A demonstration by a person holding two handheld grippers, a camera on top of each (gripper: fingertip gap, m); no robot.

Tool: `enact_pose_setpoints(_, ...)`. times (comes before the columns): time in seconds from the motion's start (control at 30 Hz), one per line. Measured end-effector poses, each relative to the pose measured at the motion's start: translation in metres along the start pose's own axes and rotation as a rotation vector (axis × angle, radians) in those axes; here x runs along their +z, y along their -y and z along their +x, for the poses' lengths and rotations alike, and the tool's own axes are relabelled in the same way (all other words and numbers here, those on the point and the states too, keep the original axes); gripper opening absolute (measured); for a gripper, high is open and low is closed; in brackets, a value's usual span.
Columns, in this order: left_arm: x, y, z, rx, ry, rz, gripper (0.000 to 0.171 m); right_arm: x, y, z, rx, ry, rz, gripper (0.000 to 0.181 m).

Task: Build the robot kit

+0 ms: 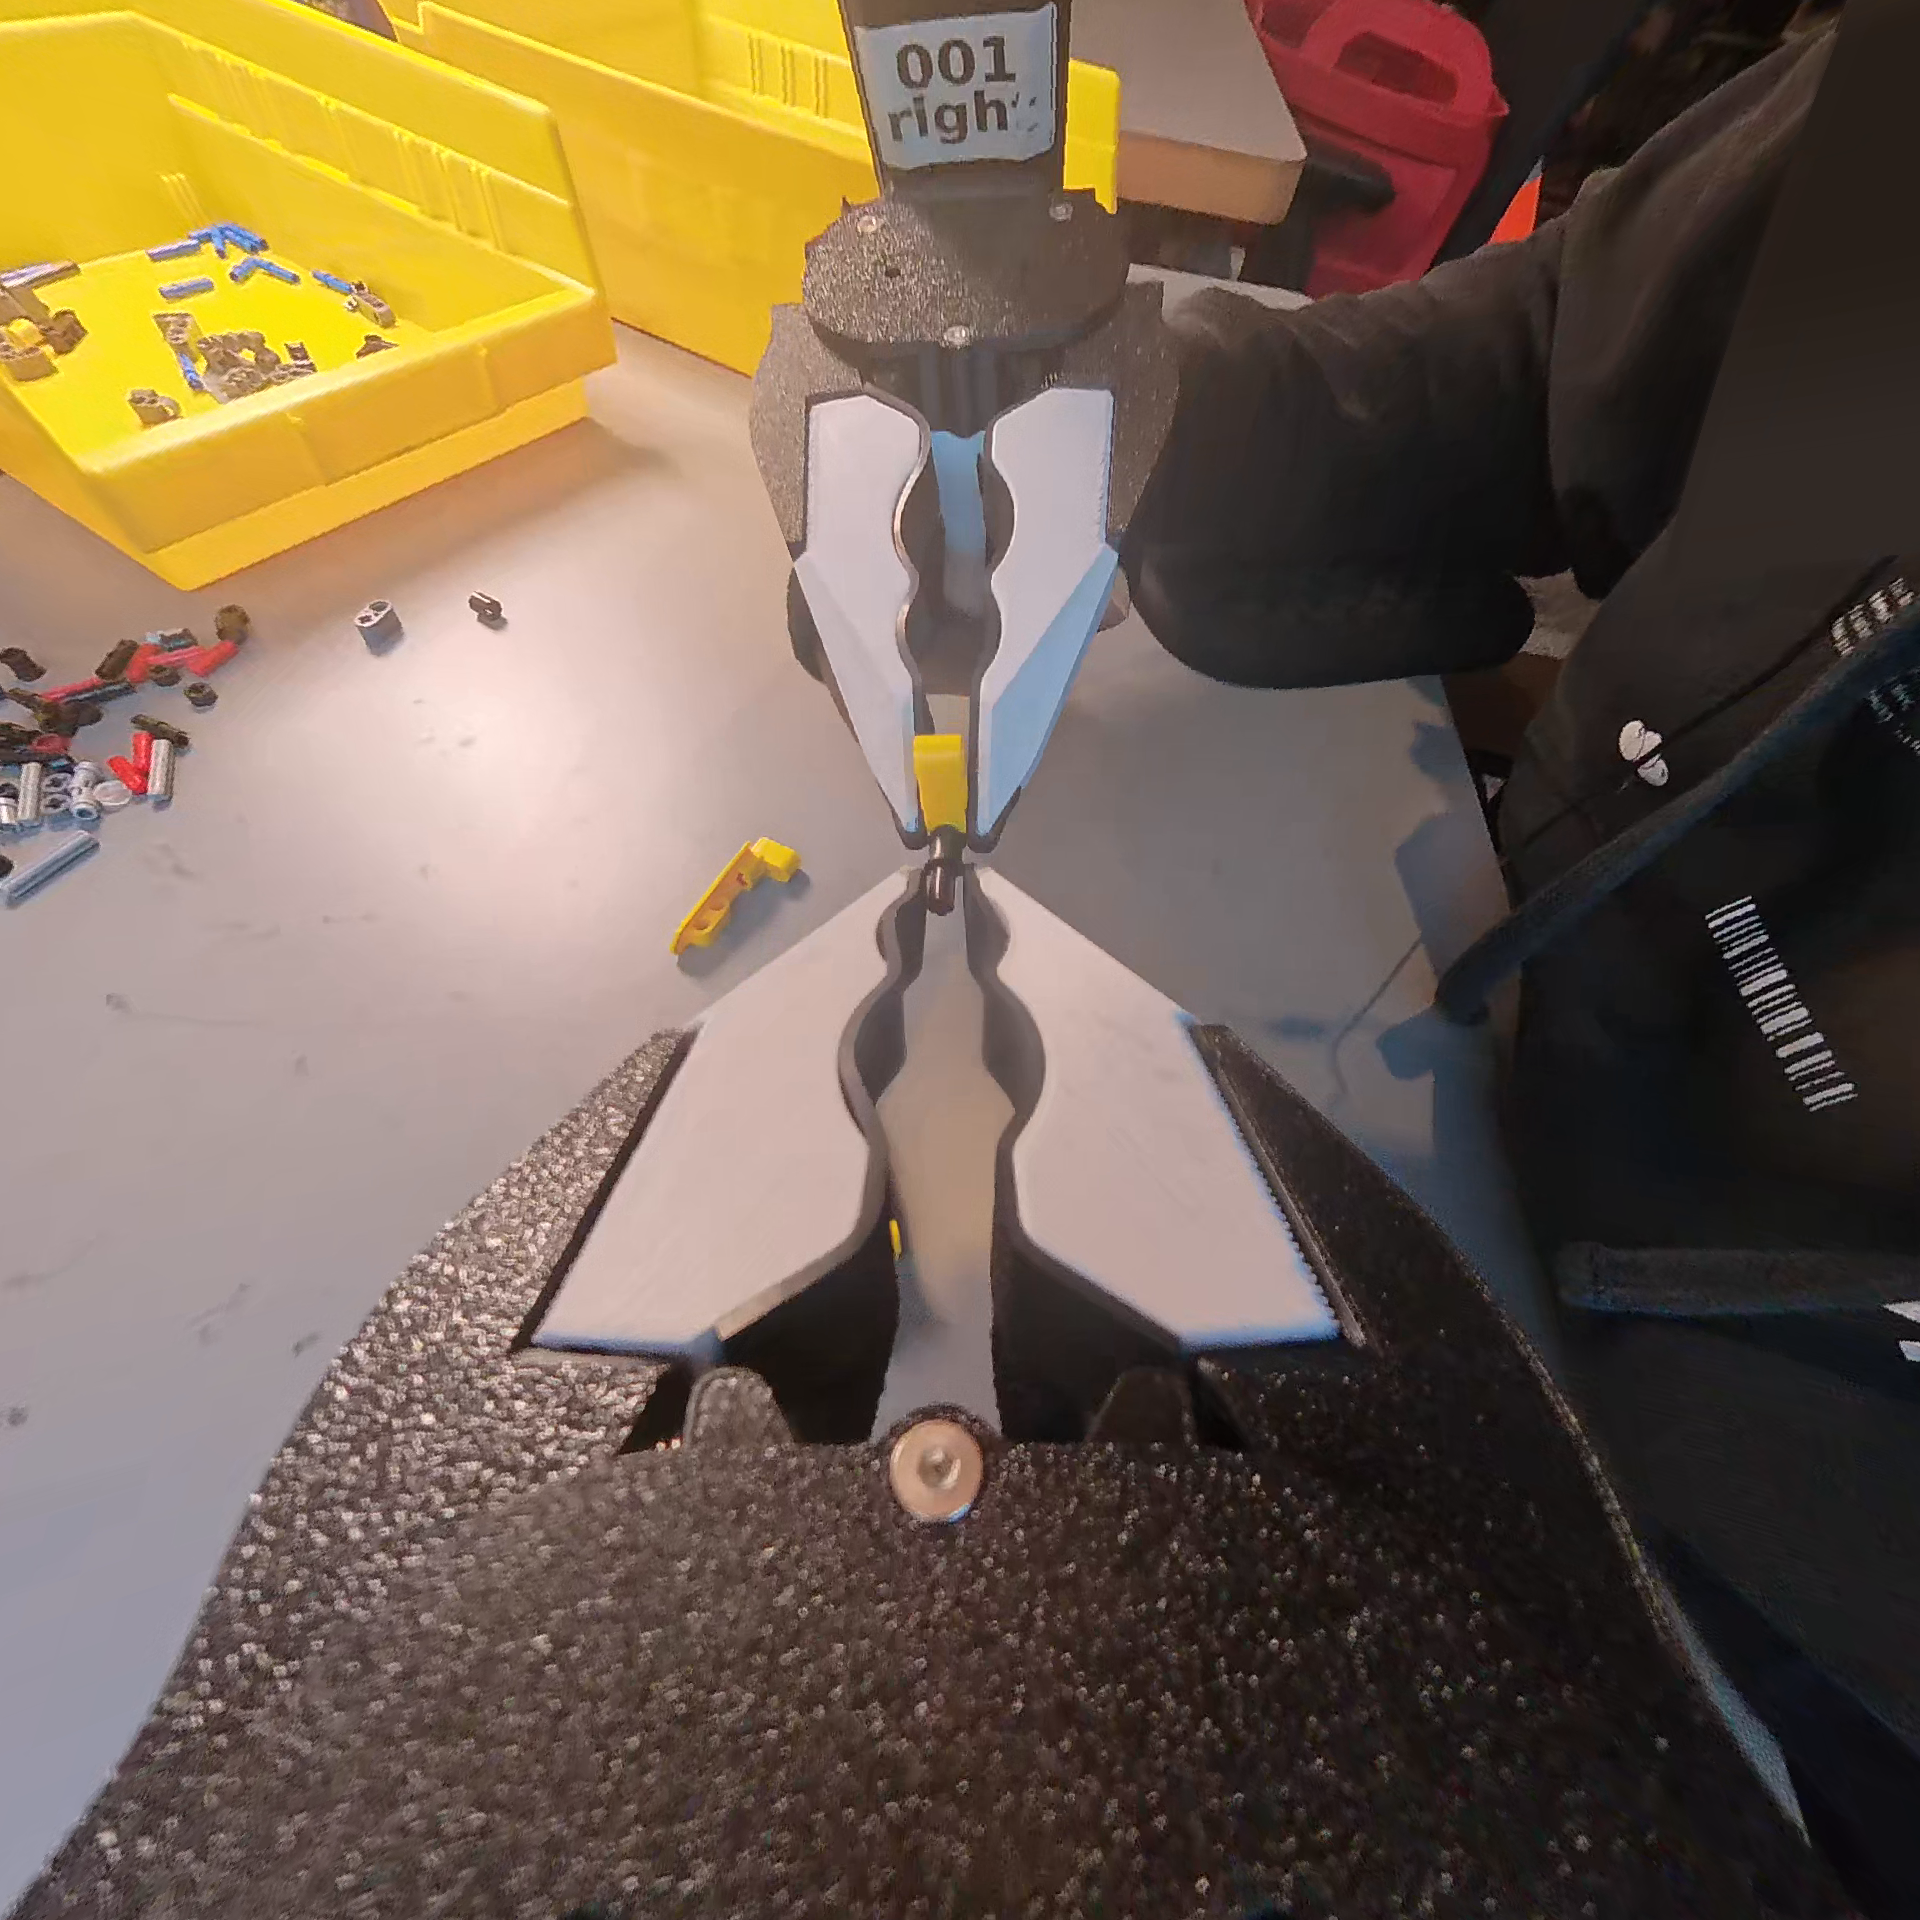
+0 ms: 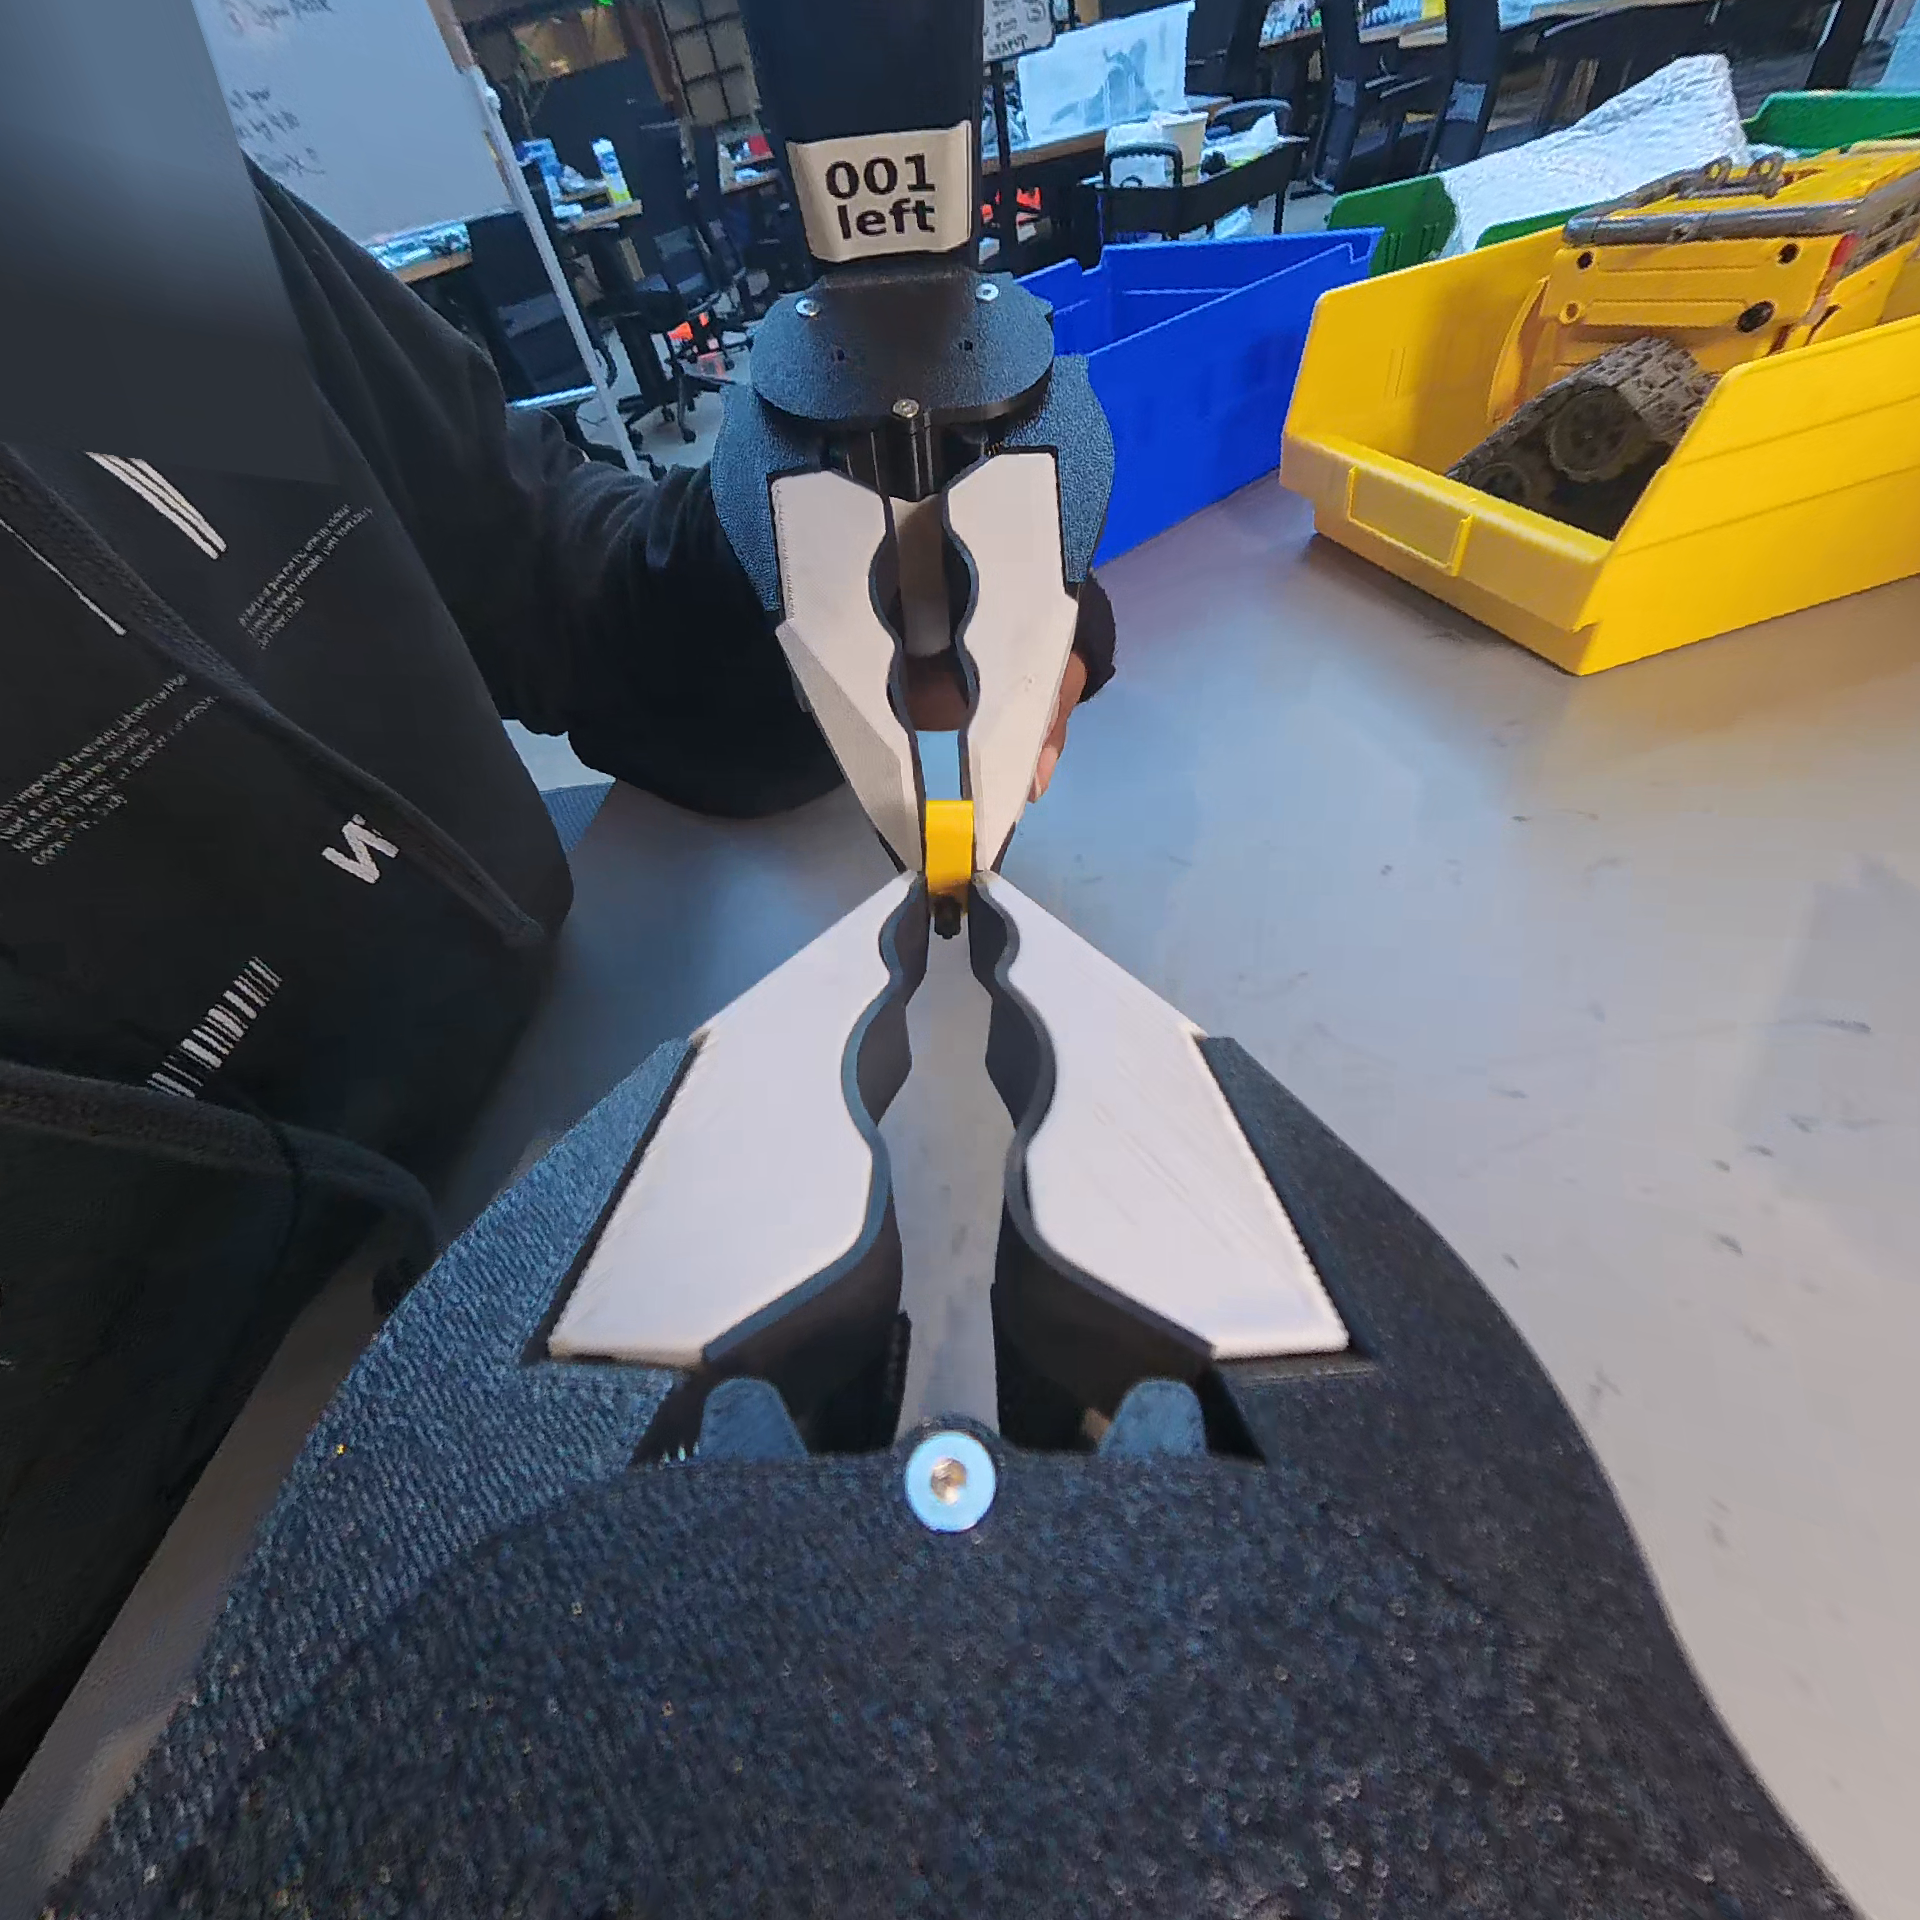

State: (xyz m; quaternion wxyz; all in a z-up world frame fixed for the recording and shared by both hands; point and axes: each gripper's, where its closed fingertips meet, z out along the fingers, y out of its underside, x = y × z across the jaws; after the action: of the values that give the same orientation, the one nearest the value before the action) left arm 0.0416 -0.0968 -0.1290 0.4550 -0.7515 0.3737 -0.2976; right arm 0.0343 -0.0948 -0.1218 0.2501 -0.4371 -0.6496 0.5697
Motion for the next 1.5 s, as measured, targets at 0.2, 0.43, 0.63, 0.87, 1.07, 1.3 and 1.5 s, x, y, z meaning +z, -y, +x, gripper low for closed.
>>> enact_pose_setpoints(0.2, 0.001, -0.004, -0.002, 0.031, 0.021, -0.025, 0.002, 0.0, -0.005, 0.002, -0.014, -0.012, -0.031, 0.007)
enact_pose_setpoints(0.43, 0.001, 0.003, 0.001, 0.034, 0.013, 0.011, 0.002, -0.004, 0.001, -0.001, -0.037, -0.01, -0.018, 0.006)
enact_pose_setpoints(0.63, -0.002, 0.005, 0.001, 0.015, -0.004, 0.038, 0.002, -0.01, 0.003, -0.002, -0.054, -0.005, -0.014, 0.006)
enact_pose_setpoints(0.87, -0.007, -0.007, -0.012, -0.039, 0.002, 0.013, 0.003, -0.024, -0.006, 0.003, -0.048, -0.019, -0.076, 0.007)
enact_pose_setpoints(1.07, 0.0, -0.036, -0.025, -0.118, 0.01, -0.089, 0.003, -0.015, -0.081, 0.023, -0.267, -0.183, -0.532, 0.007)
enact_pose_setpoints(1.3, 0.003, -0.032, -0.017, -0.139, -0.039, -0.063, 0.003, -0.019, -0.077, 0.028, -0.274, -0.226, -0.526, 0.023)
enact_pose_setpoints(1.5, 0.005, -0.019, -0.003, -0.168, -0.124, 0.004, 0.003, -0.002, -0.021, 0.007, -0.3, -0.175, -0.211, 0.021)
